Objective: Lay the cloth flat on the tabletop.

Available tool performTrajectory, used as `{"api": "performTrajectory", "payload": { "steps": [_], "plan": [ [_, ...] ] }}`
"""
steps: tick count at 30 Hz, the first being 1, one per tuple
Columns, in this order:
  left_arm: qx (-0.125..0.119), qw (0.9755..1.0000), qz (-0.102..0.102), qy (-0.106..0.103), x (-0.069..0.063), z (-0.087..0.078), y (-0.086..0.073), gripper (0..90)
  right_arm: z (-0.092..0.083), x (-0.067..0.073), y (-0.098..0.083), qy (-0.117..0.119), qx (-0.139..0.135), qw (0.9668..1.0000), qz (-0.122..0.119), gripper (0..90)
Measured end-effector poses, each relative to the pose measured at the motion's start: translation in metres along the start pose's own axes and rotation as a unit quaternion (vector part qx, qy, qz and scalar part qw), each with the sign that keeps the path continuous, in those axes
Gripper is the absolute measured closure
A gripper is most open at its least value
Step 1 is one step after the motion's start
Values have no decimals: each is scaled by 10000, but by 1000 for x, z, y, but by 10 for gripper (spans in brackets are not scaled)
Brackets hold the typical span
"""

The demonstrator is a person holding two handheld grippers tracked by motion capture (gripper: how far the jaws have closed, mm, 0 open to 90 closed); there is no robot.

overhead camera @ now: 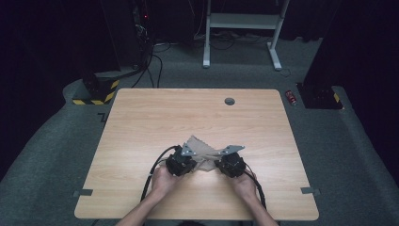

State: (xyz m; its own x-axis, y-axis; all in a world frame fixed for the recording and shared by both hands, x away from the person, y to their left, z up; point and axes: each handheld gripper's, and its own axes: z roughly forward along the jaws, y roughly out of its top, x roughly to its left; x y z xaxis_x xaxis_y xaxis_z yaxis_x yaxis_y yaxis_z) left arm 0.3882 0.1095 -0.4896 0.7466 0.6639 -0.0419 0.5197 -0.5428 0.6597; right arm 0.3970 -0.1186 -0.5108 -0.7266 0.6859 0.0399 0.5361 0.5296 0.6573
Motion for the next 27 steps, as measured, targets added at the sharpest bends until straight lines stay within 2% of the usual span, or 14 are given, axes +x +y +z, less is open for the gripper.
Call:
{"api": "performTrajectory", "payload": {
  "steps": [1,4,6,7,10,11,12,14,15,19,22,23,24,27],
  "plan": [
    [-127,9998,-123,3,5,-6,0,876,-1,1,-1,11,12,10000,-2,898],
    [-263,9994,-215,107,13,-17,0,875,-5,2,-5,45,23,10000,6,899],
    [-242,9991,-317,172,22,-24,-1,873,-8,2,-8,37,34,10000,-42,898],
    [-133,9985,-527,30,30,-26,-5,861,-12,3,-10,37,-27,10000,28,897],
    [7,9986,-529,-94,30,-24,-11,861,-16,3,-10,-35,-185,9998,40,877],
    [114,9989,-435,-135,28,-22,-14,861,-17,2,-8,-79,-280,9996,58,841],
    [201,9991,-338,-182,24,-19,-18,863,-19,1,-3,-123,-443,9989,128,763],
    [264,9989,-276,-270,19,-16,-24,864,-19,1,-1,-161,-479,9986,148,728],
    [250,9988,-270,-324,15,-16,-28,866,-17,0,5,-335,-478,9982,120,651],
    [150,9993,-215,-252,12,-20,-33,871,-10,-2,15,-531,-527,9971,103,585],
    [94,9995,-214,-201,12,-22,-32,872,-2,-4,19,-573,-367,9976,96,603],
    [68,9996,-206,-176,14,-23,-32,874,7,-8,21,-518,-100,9986,89,712],
    [10,9996,-229,-154,14,-24,-31,875,10,-9,20,-485,-18,9988,90,754],
    [-33,9995,-249,-180,14,-25,-32,874,13,-12,18,-453,-8,9989,79,856]
  ]
}}
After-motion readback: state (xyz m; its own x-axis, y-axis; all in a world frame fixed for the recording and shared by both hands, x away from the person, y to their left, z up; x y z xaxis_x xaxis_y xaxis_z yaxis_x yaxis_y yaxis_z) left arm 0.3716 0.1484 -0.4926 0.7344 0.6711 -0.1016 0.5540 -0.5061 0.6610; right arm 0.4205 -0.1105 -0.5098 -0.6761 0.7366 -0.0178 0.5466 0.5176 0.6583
